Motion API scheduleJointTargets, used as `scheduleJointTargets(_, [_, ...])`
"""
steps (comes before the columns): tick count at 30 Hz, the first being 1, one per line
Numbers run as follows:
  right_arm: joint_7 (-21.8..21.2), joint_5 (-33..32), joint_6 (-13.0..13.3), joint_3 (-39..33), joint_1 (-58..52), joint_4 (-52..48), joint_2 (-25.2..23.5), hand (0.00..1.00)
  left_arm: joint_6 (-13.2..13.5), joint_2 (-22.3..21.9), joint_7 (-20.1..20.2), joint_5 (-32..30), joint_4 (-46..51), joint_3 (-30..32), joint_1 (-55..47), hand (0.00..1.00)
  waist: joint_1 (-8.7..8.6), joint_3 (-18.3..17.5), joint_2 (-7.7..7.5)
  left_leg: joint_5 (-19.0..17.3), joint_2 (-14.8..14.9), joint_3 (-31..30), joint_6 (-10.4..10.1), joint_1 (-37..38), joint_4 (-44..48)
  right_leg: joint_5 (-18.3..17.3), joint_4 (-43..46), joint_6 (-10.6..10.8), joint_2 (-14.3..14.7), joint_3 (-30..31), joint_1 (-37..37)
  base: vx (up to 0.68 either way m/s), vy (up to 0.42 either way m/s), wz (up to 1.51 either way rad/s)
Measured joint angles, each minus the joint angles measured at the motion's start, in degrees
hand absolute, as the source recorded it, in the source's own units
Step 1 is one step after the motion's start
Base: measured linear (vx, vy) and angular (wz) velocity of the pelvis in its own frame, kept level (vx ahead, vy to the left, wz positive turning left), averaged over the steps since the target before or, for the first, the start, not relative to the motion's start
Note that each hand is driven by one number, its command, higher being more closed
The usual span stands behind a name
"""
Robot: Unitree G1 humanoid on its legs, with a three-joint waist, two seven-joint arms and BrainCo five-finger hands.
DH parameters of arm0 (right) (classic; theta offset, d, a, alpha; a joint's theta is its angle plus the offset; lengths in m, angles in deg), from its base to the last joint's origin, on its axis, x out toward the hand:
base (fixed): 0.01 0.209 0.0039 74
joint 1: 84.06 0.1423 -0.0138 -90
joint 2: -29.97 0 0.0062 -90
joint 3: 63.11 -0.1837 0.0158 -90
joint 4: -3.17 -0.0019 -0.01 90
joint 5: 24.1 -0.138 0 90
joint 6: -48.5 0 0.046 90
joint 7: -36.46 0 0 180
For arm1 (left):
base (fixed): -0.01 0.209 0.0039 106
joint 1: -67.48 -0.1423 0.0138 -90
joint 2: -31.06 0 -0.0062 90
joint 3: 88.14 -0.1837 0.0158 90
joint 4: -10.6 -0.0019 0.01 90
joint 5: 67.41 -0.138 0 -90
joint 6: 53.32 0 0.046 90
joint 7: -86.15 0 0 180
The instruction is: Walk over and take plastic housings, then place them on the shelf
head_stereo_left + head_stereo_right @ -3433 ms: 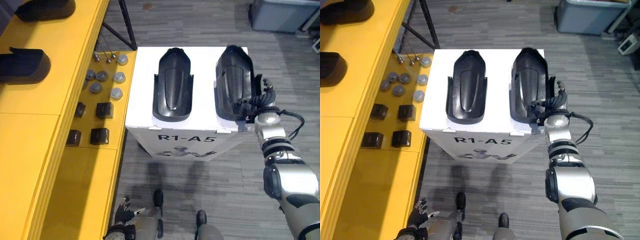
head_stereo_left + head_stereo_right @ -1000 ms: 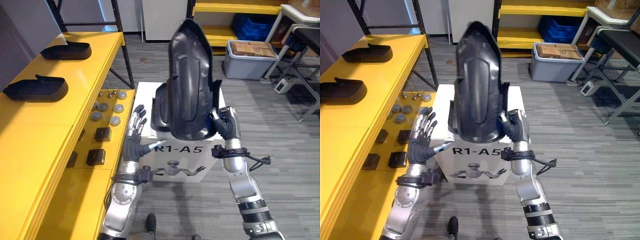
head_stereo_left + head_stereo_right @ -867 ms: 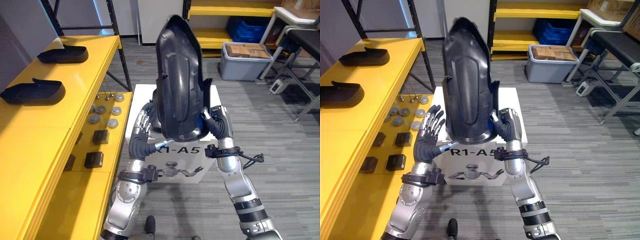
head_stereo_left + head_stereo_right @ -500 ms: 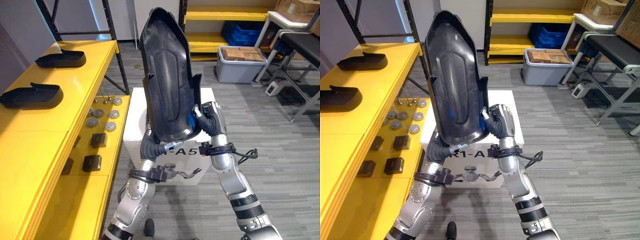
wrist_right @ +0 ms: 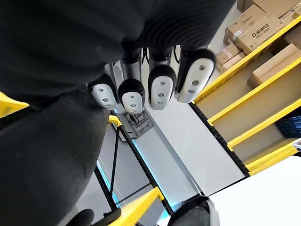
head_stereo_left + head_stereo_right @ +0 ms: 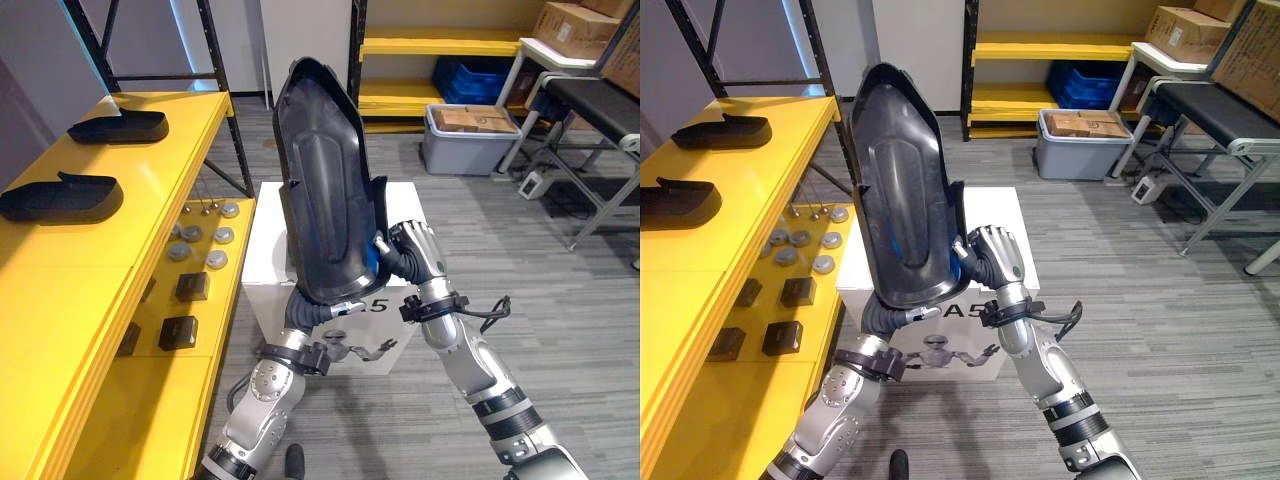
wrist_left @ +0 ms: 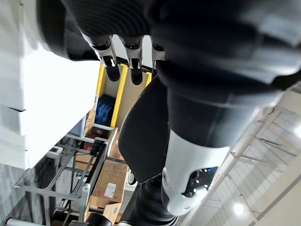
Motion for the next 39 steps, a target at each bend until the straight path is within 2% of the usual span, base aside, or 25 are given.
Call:
scheduleJointTargets(5, [-0.1,0.0,0.1,0.0,-1.6,1.4,-0.3,1.0,-0.4,-0.7,1.0,-0.5,0.0,4.0,-1.4,0.0,-0.07,-0.1,0.03,0.2,0.0,0.0,-0.2,0.3,0.0,0.0,0.3,0.0,0.2,0.0,0.2,0.01,0.001,0.0])
scheduleJointTargets(14, [-1.0,0.0,0.1,-1.8,-5.0,1.3,-1.1,1.0,-0.4,-2.2,-0.3,-2.2,-0.1,11.1,-4.9,0.0,-0.08,-0.2,0.12,-0.1,0.2,-0.3,-0.8,0.5,0.0,-0.4,0.9,-0.3,0.4,-0.2,0.1,0.0,0.001,0.0])
scheduleJointTargets(19, [-1.2,0.0,0.1,-1.8,-5.5,0.7,-1.2,1.0,-0.4,-2.2,-0.4,-2.1,-0.1,12.8,-6.8,0.0,-0.05,-0.3,0.13,-0.1,0.2,-0.2,-0.8,0.4,0.0,-0.4,0.8,-0.3,0.4,-0.2,0.0,-0.01,0.003,0.0])
scheduleJointTargets(29, [-2.0,0.0,0.1,-1.7,-5.5,-1.1,-2.4,1.0,-0.4,-2.7,0.1,0.4,-1.9,12.7,-7.4,0.0,0.04,-0.8,0.29,-0.2,0.2,0.0,-0.9,0.1,0.0,-0.2,0.4,-0.1,0.4,0.0,-0.3,0.0,0.0,0.0])
scheduleJointTargets(35, [-2.1,0.0,0.1,0.0,-5.5,-1.4,-2.4,1.0,-0.6,-2.7,0.2,2.4,-4.5,9.5,-7.0,0.0,-0.05,-1.1,0.47,-0.2,0.6,0.4,-1.0,0.2,0.0,-0.2,0.4,-0.1,0.4,0.4,-0.3,0.0,0.0,-0.02])
scheduleJointTargets(39, [-2.2,0.0,0.1,1.5,-5.5,-1.4,-1.7,1.0,-1.1,-1.1,-0.1,4.7,-7.1,8.4,-5.7,0.0,-0.04,-1.1,0.47,-0.6,1.0,0.4,-1.4,0.1,0.0,-0.1,-0.1,-0.3,0.7,0.4,-0.2,0.0,0.0,-0.02])
